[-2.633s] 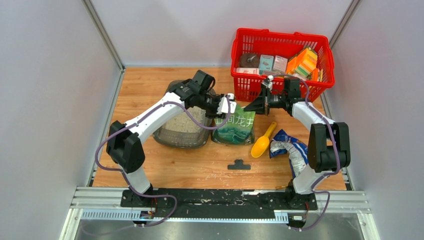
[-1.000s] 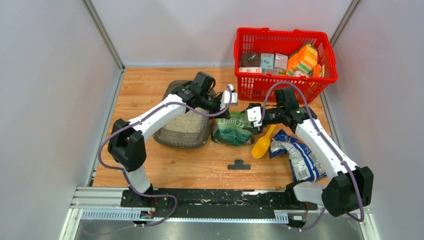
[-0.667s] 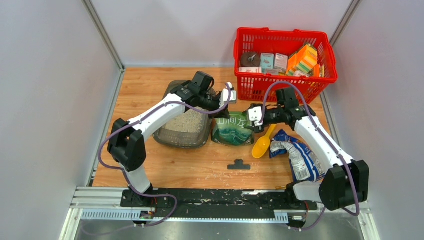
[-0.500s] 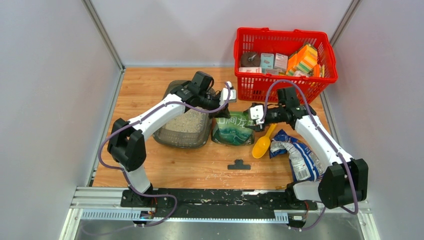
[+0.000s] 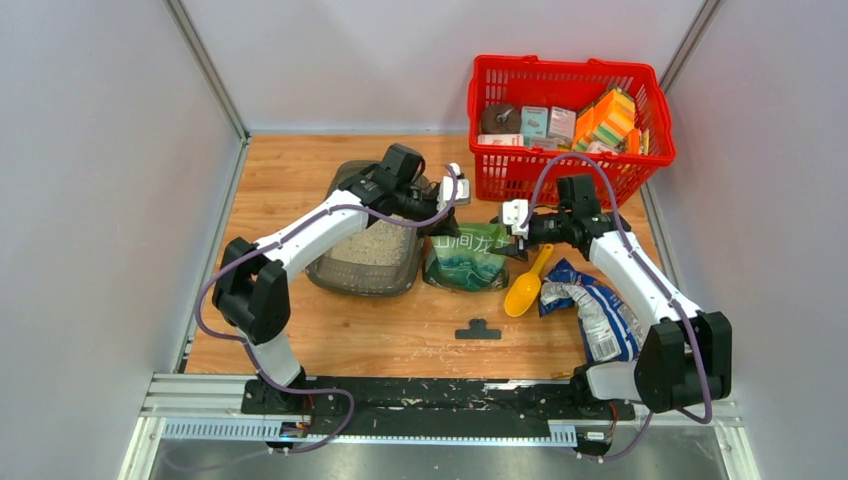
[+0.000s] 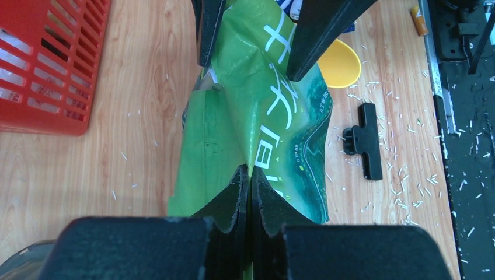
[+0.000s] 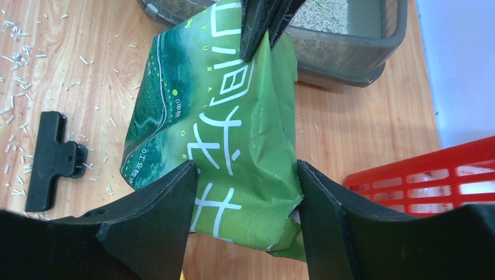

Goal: Fill the litter box with clean litter

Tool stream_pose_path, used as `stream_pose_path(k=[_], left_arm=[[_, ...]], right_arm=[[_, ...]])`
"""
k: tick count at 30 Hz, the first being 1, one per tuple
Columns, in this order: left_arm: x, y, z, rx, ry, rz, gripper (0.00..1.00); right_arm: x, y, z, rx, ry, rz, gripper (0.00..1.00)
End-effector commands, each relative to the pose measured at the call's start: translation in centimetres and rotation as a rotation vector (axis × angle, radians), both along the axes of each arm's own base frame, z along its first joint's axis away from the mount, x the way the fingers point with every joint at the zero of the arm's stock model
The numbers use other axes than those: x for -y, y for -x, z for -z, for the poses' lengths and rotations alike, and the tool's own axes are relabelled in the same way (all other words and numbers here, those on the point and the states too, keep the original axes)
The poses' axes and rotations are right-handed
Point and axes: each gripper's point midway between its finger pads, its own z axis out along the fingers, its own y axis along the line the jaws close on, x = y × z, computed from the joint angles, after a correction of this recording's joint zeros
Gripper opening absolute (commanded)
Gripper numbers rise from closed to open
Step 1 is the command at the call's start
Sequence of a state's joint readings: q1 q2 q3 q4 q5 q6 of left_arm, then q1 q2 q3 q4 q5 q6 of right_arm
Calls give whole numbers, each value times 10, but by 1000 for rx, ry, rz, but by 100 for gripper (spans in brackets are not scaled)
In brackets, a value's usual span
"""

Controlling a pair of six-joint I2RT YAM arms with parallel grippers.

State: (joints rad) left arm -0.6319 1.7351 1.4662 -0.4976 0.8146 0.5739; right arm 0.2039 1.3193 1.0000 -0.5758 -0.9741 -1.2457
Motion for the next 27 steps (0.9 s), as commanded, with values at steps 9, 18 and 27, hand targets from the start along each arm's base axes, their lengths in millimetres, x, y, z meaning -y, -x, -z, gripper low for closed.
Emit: stream_pose_path(k=[9, 18, 27], left_arm=[[-4, 12, -25, 4, 70, 23, 7], [20, 1, -51, 212, 147, 73, 40], [40, 12, -26, 342, 52, 297, 41]], right_arm=[[15, 1, 22, -141, 46, 102, 53], [6, 8, 20, -363, -21, 145, 49], [5, -2, 6, -468, -88, 270, 57]])
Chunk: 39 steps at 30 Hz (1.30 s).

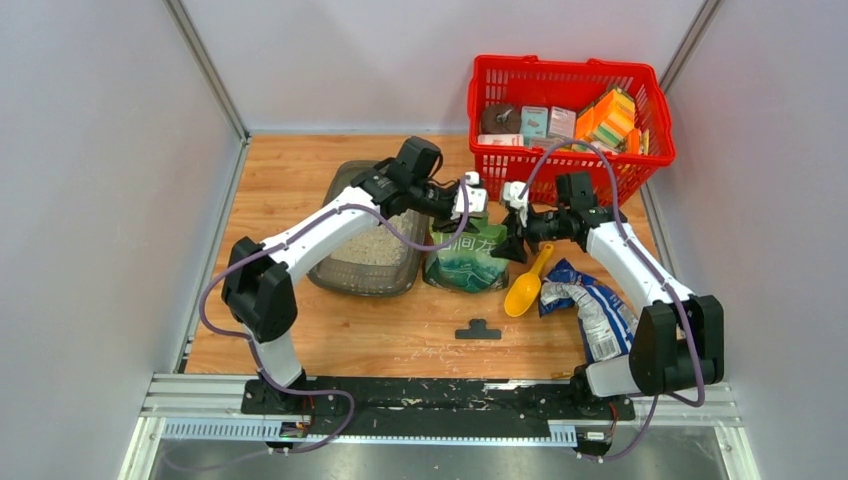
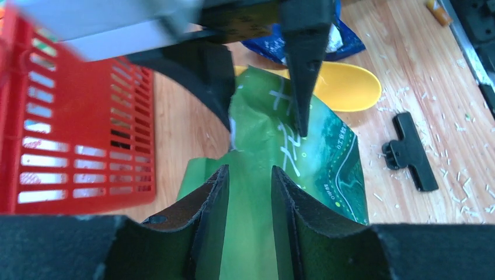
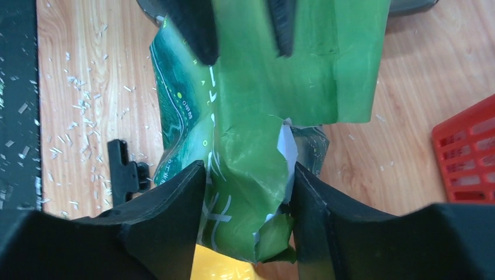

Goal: Fill the litter box with clean litter

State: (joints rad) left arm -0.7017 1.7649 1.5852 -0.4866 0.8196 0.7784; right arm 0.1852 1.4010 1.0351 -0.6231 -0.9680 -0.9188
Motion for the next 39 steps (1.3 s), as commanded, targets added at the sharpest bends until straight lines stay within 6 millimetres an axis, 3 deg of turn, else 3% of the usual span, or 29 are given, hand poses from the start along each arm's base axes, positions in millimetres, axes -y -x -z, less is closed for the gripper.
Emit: stream_pose_path(k=[1, 3, 4, 5, 8, 10, 14, 16, 27, 29, 33, 36, 37, 39], left_arm=[[4, 14, 13, 94, -38, 132, 41], [4, 16, 12, 98, -38, 135, 40], [3, 14, 9, 96, -35, 119, 40], [2, 15, 5, 100, -25, 103, 40], [2, 6, -8, 147, 23, 33, 40], [3, 2, -15, 165, 53, 3, 41], [4, 0, -21, 178, 76, -17, 42], [4, -2, -20, 179, 72, -22, 42], [0, -4, -11, 144, 41, -61, 42], [0, -4, -12, 140, 43, -64, 42], [-2, -3, -10, 137, 35, -74, 42], [-5, -3, -7, 141, 26, -82, 42], [-6, -2, -4, 135, 23, -81, 42], [-7, -2, -4, 136, 21, -85, 42]], right_arm=[[3, -13, -28, -83, -54, 140, 61], [16, -30, -47, -112, -103, 260, 64], [21, -32, -61, -209, -165, 356, 68], [36, -40, -73, -239, -213, 431, 69], [53, -40, -92, -449, -347, 561, 73], [52, -30, -89, -622, -405, 604, 74], [44, -14, -73, -725, -453, 594, 75], [41, -16, -64, -709, -471, 590, 75], [24, -24, -59, -591, -453, 469, 75], [9, -18, -55, -612, -438, 434, 72], [0, -15, -48, -621, -439, 432, 66], [0, -18, -41, -667, -454, 472, 48], [1, -18, -40, -676, -458, 485, 37], [0, -20, -43, -695, -482, 505, 28]])
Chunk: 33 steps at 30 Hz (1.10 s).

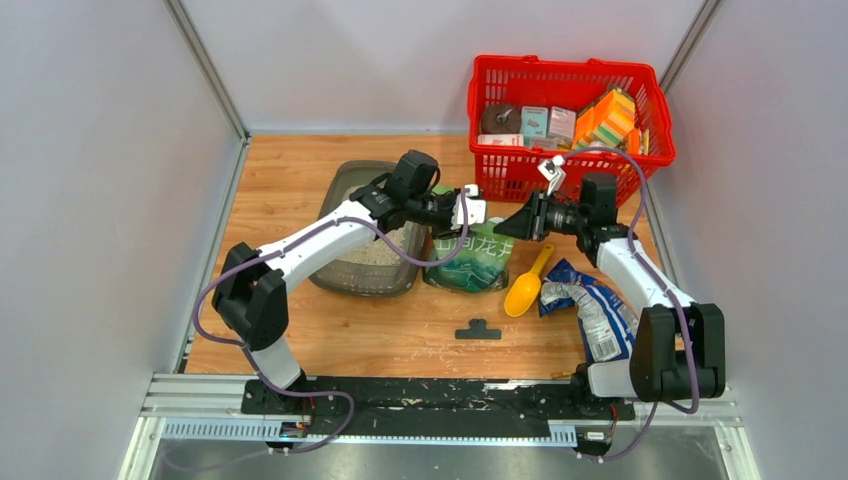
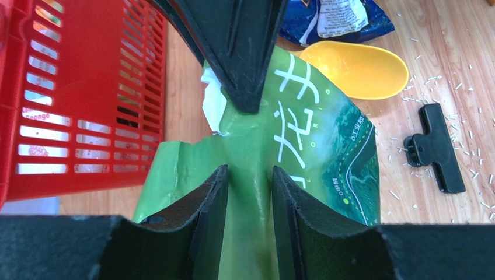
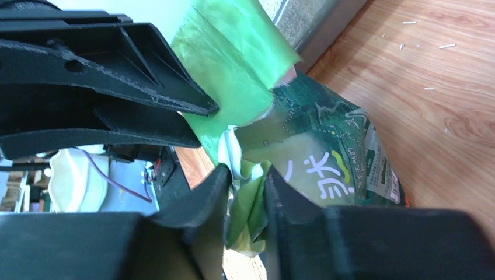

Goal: Fill the litter box with clean litter

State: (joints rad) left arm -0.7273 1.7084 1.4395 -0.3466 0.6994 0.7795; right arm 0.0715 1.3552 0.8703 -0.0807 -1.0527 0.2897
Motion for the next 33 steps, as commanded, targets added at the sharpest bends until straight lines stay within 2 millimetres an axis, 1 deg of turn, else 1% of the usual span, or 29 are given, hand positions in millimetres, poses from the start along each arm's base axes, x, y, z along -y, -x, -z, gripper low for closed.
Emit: stream_pose_path(k=[1, 3, 4, 5, 6, 7, 8, 9, 10, 11, 12, 13, 14, 15, 16, 17, 19, 23, 27, 29, 30, 31, 32, 33], left_arm=[[-4, 3, -21, 47, 36, -13, 42], [-6, 4, -18, 48, 29, -13, 42], [-7, 4, -15, 53, 23, -10, 41], [-9, 6, -11, 47, 4, -7, 39], [-10, 4, -8, 63, -7, -9, 38], [-13, 4, -4, 60, -18, -17, 37], [-15, 3, -3, 68, -22, -27, 36], [-17, 0, 0, 81, -36, -41, 35], [-20, 2, 3, 87, -45, -41, 34], [-23, 2, 5, 95, -55, -45, 33], [-26, 0, 8, 112, -68, -52, 32], [-29, 2, 13, 112, -79, -54, 29], [-31, 1, 13, 117, -84, -59, 28], [-33, 0, 15, 118, -94, -72, 27], [-35, 0, 16, 116, -97, -79, 25], [-35, 1, 16, 110, -92, -85, 24], [-36, 1, 16, 107, -91, -95, 24], [-36, -2, 15, 95, -82, -119, 24], [-37, -6, 12, 103, -81, -146, 24], [-36, -7, 9, 103, -72, -153, 24], [-35, -8, 8, 102, -71, -154, 24], [-35, -8, 8, 101, -68, -152, 24], [-34, -7, 8, 99, -67, -152, 24], [-34, -6, 7, 98, -64, -148, 24]], right_arm=[[-2, -6, -6, -28, -50, 52, 23], [-4, -7, -9, -78, -81, 70, 16], [-4, -10, -10, -99, -90, 82, 9], [-3, -12, -11, -130, -101, 99, 6], [-3, -13, -13, -201, -118, 118, 2], [-3, -19, -15, -246, -126, 134, 0], [-4, -19, -16, -281, -143, 124, 0], [-6, -18, -20, -353, -179, 125, 0], [-7, -18, -18, -387, -193, 111, 0], [-8, -17, -26, -393, -206, 81, 0], [-9, -14, -22, -447, -202, 71, 2], [-9, -14, -23, -452, -202, 58, 5], [-10, -15, -26, -461, -209, 26, 10], [-10, -15, -27, -474, -210, 16, 32], [-10, -15, -26, -462, -199, 4, 40], [-10, -18, -26, -468, -193, 9, 44], [-12, -20, -26, -459, -190, 13, 47], [-15, -21, -22, -460, -178, 26, 46], [-14, -12, -19, -439, -148, 18, 52], [-12, -7, -17, -427, -130, 24, 53], [-12, -6, -16, -423, -124, 29, 52], [-11, -3, -11, -430, -116, 37, 47], [-11, -2, -12, -420, -115, 42, 38], [-11, -1, -12, -425, -117, 49, 25]])
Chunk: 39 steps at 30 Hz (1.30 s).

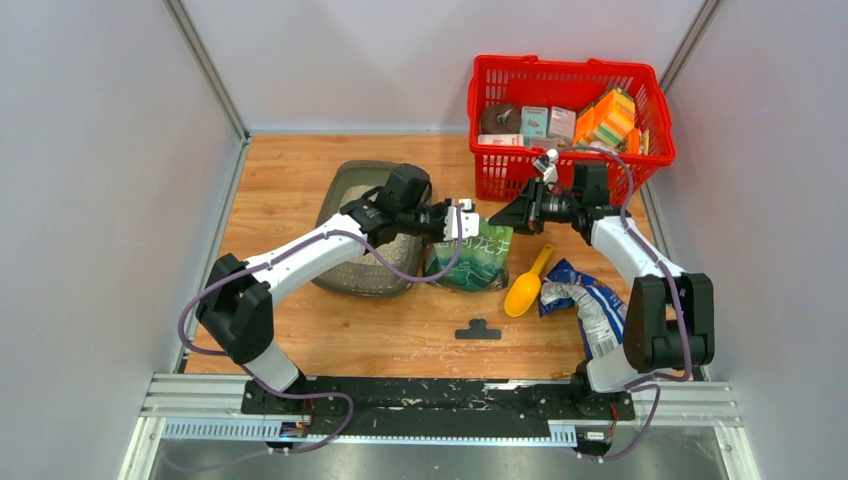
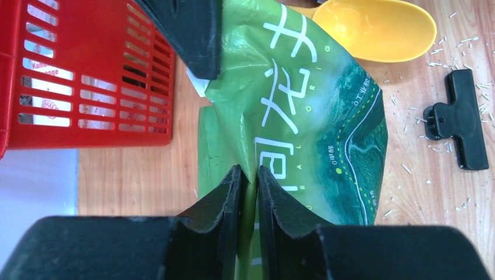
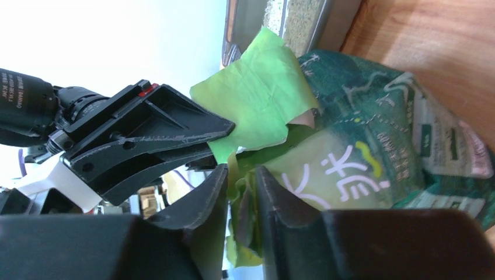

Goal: Fill the litter box with clean litter

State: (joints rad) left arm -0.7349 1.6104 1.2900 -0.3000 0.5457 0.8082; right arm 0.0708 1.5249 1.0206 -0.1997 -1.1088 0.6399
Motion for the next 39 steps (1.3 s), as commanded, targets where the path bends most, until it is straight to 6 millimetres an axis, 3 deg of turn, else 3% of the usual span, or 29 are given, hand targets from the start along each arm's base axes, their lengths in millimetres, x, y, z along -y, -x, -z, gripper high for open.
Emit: stream_pose_path(k=[1, 3, 7, 10, 11, 12, 14, 15, 18, 25, 31, 32, 33, 36, 37, 38, 39], left_arm=[[-6, -5, -11, 19, 8, -44, 24], [-7, -7, -10, 21, 1, -53, 28], [-13, -7, -6, 24, -28, -62, 35], [-20, 1, 5, 45, -101, 15, 35], [-22, 5, 7, 37, -112, 34, 33], [-24, 6, 9, 31, -122, 40, 26], [-31, 8, 14, 8, -142, 35, 18], [-33, 8, 14, 4, -147, 24, 11], [-39, 6, 11, -21, -143, -30, 0], [-52, 14, 15, -73, -163, -59, 0], [-57, 19, 14, -85, -200, -43, 0], [-52, 25, 12, -92, -176, -3, 0], [-42, 20, -2, -33, -114, 15, 14], [-13, 16, -16, 104, -13, 75, 34], [-2, 19, -17, 135, -6, 118, 35], [9, 16, -32, 163, 18, 138, 35], [18, 14, -19, 132, -3, 159, 35]], right_arm=[[1, 13, -5, 27, 29, 15, 20], [1, 13, -7, 30, 29, 22, 10], [-1, 12, -14, 4, 9, -3, 0], [2, 4, -22, -108, -57, 10, 0], [4, -1, -22, -156, -80, 25, 0], [11, -5, -22, -209, -108, 46, 0], [13, 0, -15, -383, -137, 59, 0], [24, -5, -17, -401, -131, 96, 0], [28, 1, -18, -513, -118, 132, 0], [37, 10, -2, -767, -20, 316, 0], [40, 12, 12, -885, -21, 396, 0], [39, 13, 17, -899, -24, 399, 0], [38, 13, 18, -897, -31, 396, 0], [38, 12, 22, -892, -42, 398, 0], [38, 11, 22, -885, -43, 398, 0], [38, 11, 22, -886, -43, 399, 0], [39, 12, 22, -886, -43, 400, 0]])
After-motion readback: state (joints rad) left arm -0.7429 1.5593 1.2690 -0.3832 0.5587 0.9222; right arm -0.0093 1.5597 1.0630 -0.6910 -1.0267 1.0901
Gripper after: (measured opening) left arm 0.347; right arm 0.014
